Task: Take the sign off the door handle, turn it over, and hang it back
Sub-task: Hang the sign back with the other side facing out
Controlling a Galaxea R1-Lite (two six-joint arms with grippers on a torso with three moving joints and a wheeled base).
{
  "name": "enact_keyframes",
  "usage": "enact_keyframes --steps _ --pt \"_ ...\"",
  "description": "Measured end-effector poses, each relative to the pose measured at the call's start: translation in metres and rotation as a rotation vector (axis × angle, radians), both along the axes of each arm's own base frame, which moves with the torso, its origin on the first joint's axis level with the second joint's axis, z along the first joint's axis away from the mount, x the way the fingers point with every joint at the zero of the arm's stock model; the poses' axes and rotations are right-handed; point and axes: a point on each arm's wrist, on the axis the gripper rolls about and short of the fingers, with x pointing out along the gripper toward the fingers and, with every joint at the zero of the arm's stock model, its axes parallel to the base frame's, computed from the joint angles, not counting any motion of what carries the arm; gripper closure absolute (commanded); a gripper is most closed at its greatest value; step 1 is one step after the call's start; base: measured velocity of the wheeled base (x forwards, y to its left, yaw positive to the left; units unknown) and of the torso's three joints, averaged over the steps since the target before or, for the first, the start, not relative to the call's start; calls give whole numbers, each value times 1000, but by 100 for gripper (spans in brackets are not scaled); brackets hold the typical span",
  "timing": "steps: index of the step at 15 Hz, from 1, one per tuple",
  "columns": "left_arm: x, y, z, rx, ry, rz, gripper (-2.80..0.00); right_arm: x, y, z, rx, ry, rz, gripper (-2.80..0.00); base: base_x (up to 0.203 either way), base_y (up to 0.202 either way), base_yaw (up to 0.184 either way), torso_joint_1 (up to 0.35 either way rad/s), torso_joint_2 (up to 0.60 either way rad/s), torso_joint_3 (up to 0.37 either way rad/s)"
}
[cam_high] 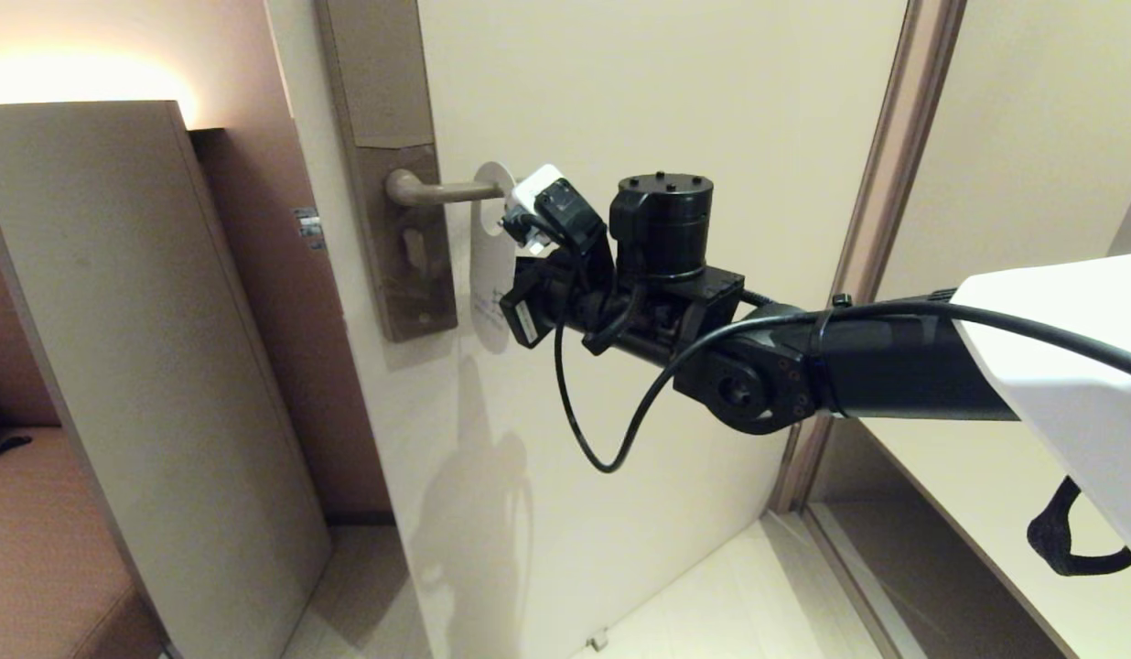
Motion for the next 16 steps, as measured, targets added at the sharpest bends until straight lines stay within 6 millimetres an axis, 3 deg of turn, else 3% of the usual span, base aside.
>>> enact_keyframes --steps 16 --pt "0 0 0 0 0 0 0 -31 35 1 20 -17 86 0 0 0 0 0 0 0"
